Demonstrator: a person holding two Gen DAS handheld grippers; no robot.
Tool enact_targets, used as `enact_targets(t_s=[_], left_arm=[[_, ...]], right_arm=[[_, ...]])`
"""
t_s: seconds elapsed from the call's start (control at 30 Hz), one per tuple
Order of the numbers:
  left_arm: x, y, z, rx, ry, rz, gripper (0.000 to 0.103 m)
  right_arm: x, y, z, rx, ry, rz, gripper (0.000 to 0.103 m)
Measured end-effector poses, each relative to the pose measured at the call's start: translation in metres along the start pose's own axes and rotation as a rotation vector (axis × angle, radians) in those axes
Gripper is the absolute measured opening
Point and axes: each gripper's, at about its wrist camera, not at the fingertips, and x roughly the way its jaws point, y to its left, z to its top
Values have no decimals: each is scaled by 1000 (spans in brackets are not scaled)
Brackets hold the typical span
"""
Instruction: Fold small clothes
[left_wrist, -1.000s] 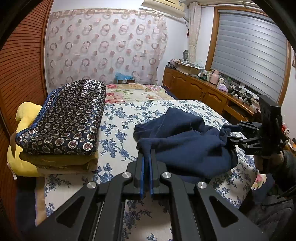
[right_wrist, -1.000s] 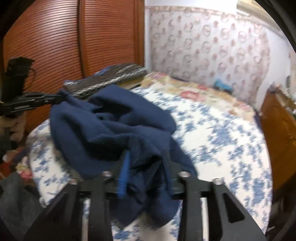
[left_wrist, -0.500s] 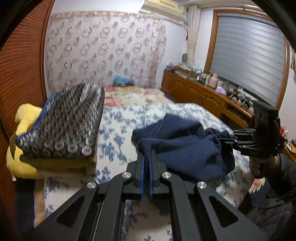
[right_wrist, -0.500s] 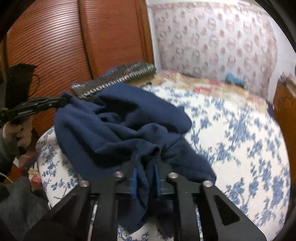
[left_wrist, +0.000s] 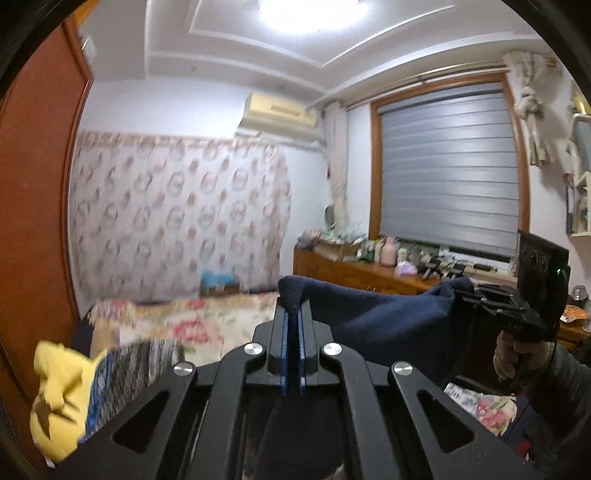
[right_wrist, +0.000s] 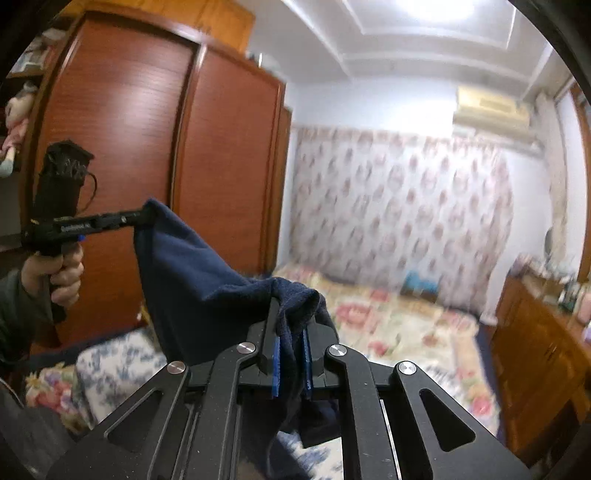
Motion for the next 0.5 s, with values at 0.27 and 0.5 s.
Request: enact_targets(t_s=[0.27, 0.5], left_arm=[[-5, -13, 35, 131, -15, 0, 1], [-10, 1, -20, 104, 112, 43, 1]], right_arm=[[-46, 0, 40, -61, -68, -46, 6], [-9, 4, -12, 48, 114, 73, 6]])
